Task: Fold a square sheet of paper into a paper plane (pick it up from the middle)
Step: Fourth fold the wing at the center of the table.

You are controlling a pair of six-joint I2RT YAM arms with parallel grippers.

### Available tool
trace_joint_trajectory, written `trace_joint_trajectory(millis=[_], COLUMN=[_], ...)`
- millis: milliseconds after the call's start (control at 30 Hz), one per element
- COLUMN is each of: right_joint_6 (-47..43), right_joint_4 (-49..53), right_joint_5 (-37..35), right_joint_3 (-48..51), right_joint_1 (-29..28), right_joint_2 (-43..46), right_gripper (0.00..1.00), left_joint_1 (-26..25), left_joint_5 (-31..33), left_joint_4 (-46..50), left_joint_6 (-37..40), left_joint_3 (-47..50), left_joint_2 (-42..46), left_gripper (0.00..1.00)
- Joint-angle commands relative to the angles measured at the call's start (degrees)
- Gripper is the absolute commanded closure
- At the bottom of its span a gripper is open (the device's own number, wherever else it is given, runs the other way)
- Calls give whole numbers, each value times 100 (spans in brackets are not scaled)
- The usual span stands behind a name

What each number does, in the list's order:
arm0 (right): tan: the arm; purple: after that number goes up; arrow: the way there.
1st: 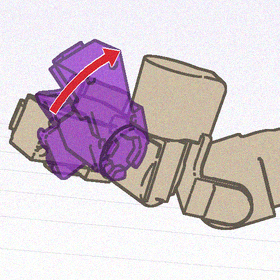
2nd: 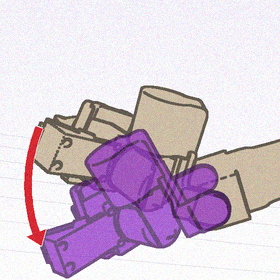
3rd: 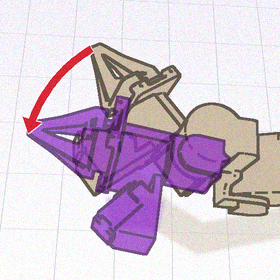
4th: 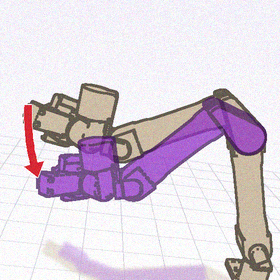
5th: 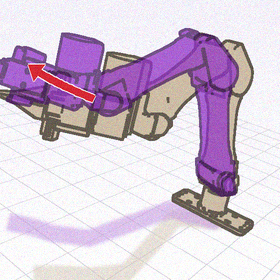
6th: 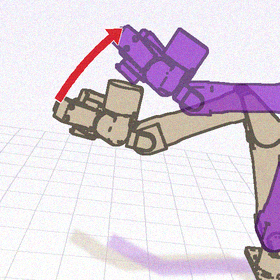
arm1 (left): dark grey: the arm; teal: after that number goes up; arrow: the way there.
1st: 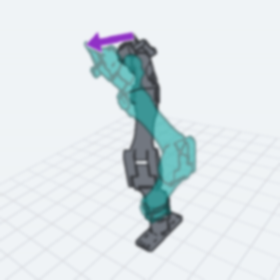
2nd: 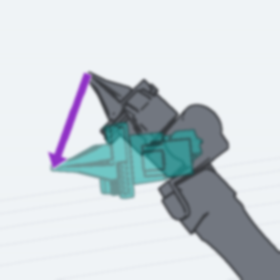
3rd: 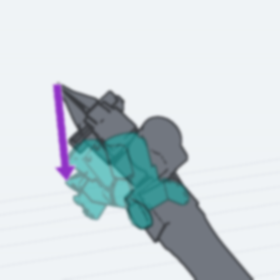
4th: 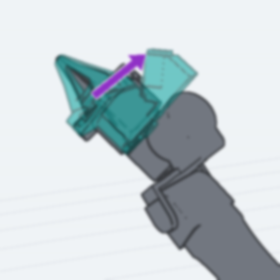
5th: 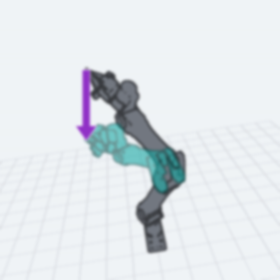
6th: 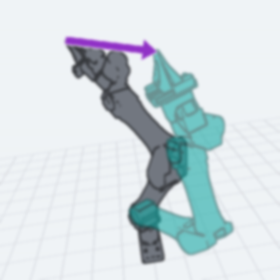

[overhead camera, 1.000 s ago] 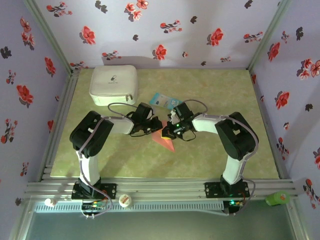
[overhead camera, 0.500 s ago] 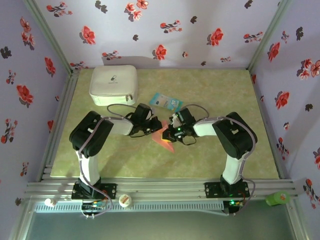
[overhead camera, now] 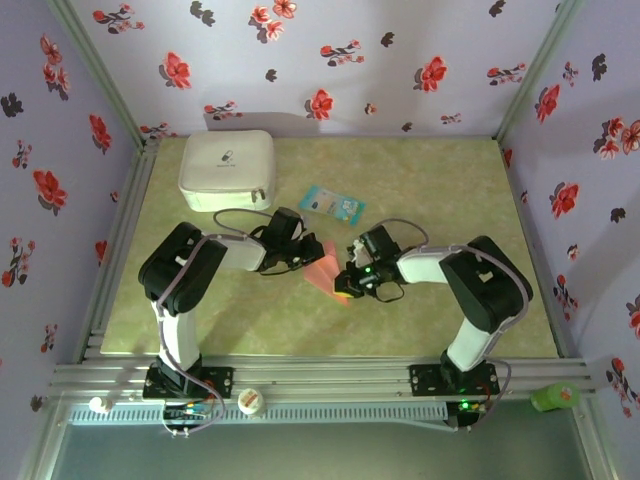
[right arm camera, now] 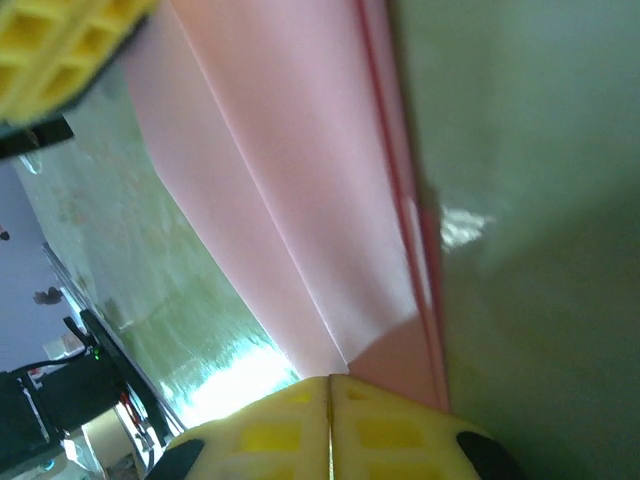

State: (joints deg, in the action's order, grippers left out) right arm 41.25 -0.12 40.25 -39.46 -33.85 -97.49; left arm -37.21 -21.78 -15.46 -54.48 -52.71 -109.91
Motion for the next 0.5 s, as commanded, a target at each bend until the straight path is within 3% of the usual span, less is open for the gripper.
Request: trace_joint_trajectory(millis=[0,233,367,467], right_joint_6=[-228,-178,442,407], right_joint_4=[781,941,184,340], right_joint_5=[-169,5,263,139], right_joint_3=[315,384,432,166], right_joint_1=[10,40,182,194], right_joint_2=[177,817,1272,1200], right_gripper=[91,91,91,91], left_joint_1=[74,74,69,69], left_joint_5=[301,284,237,235], left_joint_4=[632,652,615,615], left_joint_6=[-1,16,16,9], left_joint_3=[235,218,185,184], left_joint_2=[-313,-302,-347,-334], left_gripper=[94,94,94,94])
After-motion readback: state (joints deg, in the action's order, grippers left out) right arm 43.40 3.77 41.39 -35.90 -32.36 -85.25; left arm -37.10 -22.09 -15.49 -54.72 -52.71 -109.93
